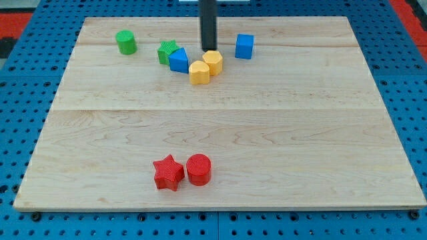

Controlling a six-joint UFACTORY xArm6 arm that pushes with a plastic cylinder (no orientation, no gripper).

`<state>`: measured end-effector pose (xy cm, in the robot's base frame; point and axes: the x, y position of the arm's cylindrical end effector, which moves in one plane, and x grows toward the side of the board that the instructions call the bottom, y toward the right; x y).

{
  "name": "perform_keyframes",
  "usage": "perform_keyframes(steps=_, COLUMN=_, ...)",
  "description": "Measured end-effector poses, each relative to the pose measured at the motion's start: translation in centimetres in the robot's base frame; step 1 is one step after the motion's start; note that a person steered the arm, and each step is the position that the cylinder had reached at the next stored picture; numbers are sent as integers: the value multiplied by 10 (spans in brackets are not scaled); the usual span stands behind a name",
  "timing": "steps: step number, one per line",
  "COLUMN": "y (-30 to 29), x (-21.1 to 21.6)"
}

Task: Place your hand at the bottom of the hexagon

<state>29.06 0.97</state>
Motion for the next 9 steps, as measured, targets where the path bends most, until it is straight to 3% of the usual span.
perform_keyframes(steps=1, y=10, x=41)
perform_keyframes(steps=3, y=-56, x=47)
perform_keyframes(steps=9, y=-46, x=60)
